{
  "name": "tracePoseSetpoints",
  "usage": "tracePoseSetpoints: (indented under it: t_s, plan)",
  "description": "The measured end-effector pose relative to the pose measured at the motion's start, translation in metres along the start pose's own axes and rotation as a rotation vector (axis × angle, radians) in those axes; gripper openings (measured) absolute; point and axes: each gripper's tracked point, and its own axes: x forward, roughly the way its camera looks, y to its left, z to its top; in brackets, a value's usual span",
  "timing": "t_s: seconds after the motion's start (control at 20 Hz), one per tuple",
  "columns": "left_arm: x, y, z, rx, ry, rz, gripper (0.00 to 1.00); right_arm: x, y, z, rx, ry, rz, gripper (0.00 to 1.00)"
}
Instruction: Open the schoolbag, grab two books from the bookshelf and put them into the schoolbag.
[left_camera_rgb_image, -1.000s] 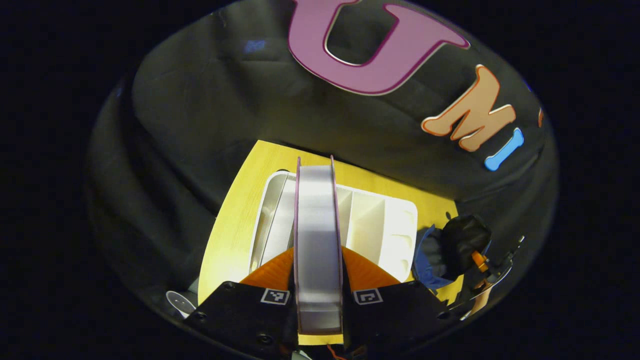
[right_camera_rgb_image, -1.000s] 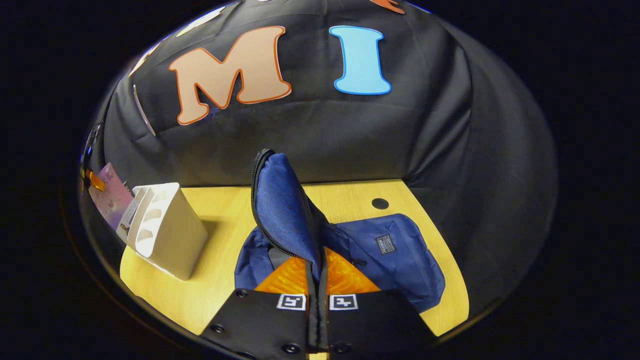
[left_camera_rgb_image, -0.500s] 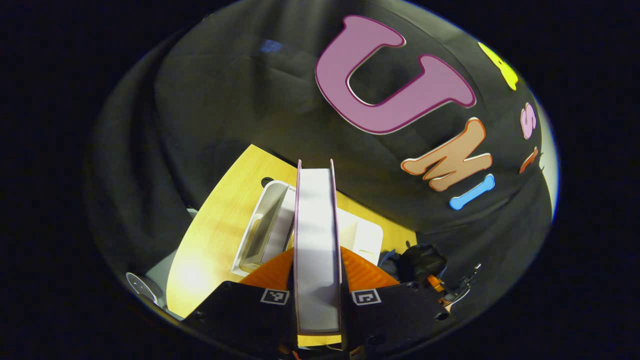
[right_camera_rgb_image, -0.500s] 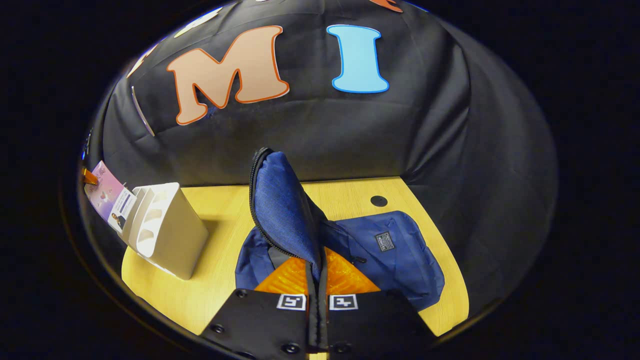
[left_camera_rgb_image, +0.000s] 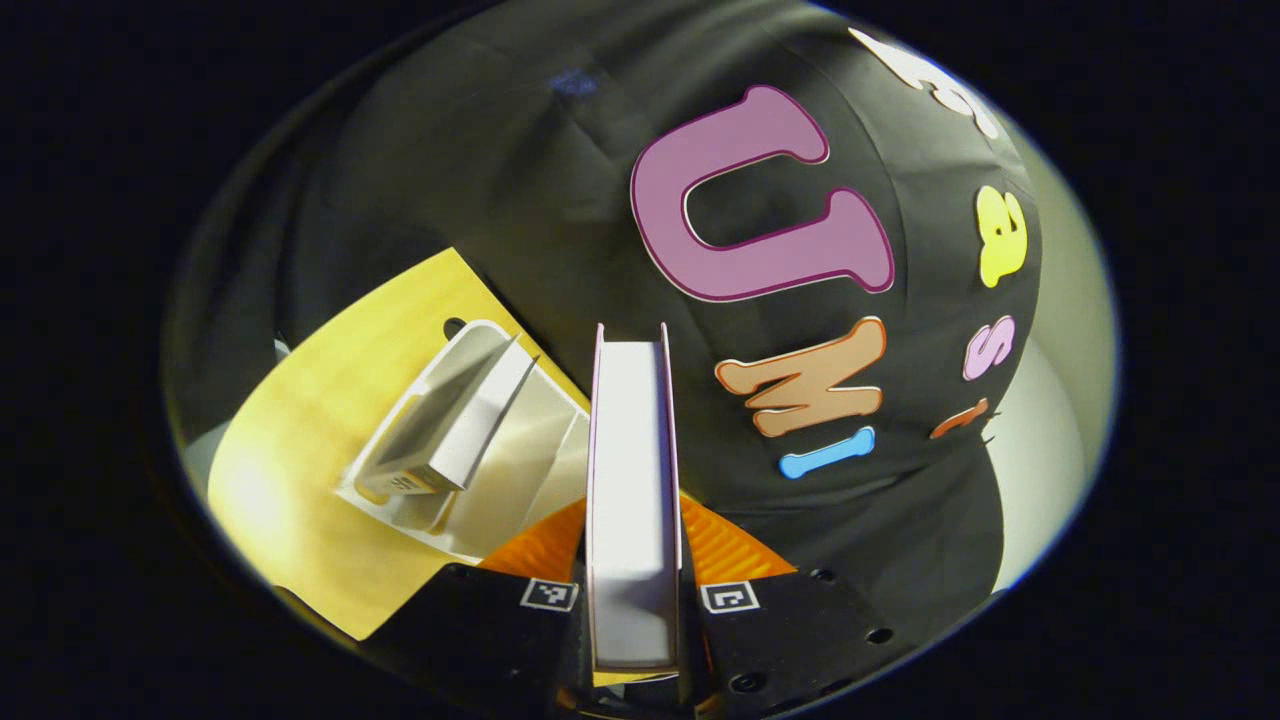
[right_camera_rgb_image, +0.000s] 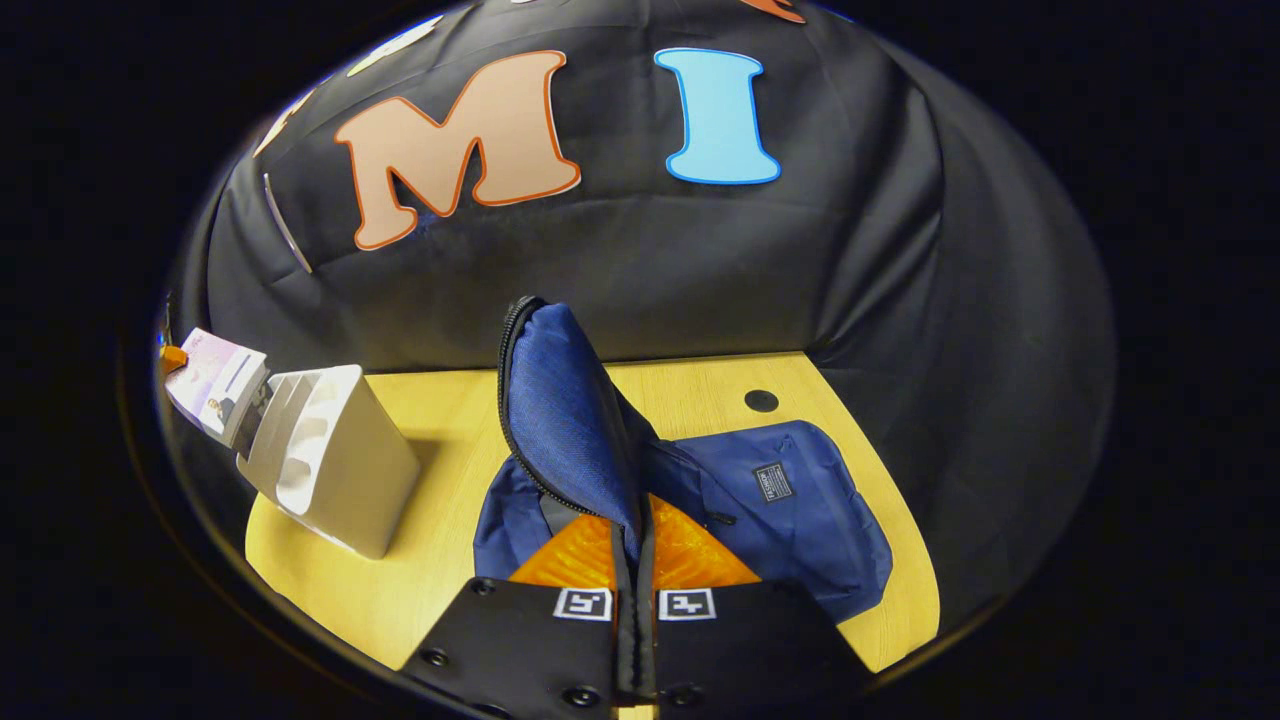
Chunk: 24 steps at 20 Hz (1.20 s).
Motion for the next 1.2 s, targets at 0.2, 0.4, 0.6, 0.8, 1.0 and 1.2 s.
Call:
tracePoseSetpoints:
  t_s: [0.2,0.4,0.6,0.8,1.0,1.2]
  plan:
    - [0.008,-0.008,-0.017,-0.04,0.003,-0.052,0.3,0.0,0.001,-0.001,-0.008,-0.001,0.011,0.0]
    - [0.025,-0.017,-0.041,-0.042,0.032,-0.084,0.31,0.001,0.001,-0.001,-0.005,-0.006,0.018,0.0]
    - [0.058,-0.031,-0.071,-0.076,0.077,-0.117,0.3,0.0,0.001,0.001,-0.011,-0.011,0.027,0.04]
    - [0.092,-0.039,-0.101,-0.089,0.118,-0.126,0.3,-0.001,0.001,0.003,-0.001,-0.015,0.038,0.04]
    - [0.124,-0.047,-0.129,-0.101,0.161,-0.129,0.3,-0.003,0.0,0.004,0.027,-0.026,0.052,0.04]
    - [0.162,-0.056,-0.164,-0.108,0.216,-0.129,0.3,-0.004,0.0,0.005,0.034,-0.04,0.057,0.0]
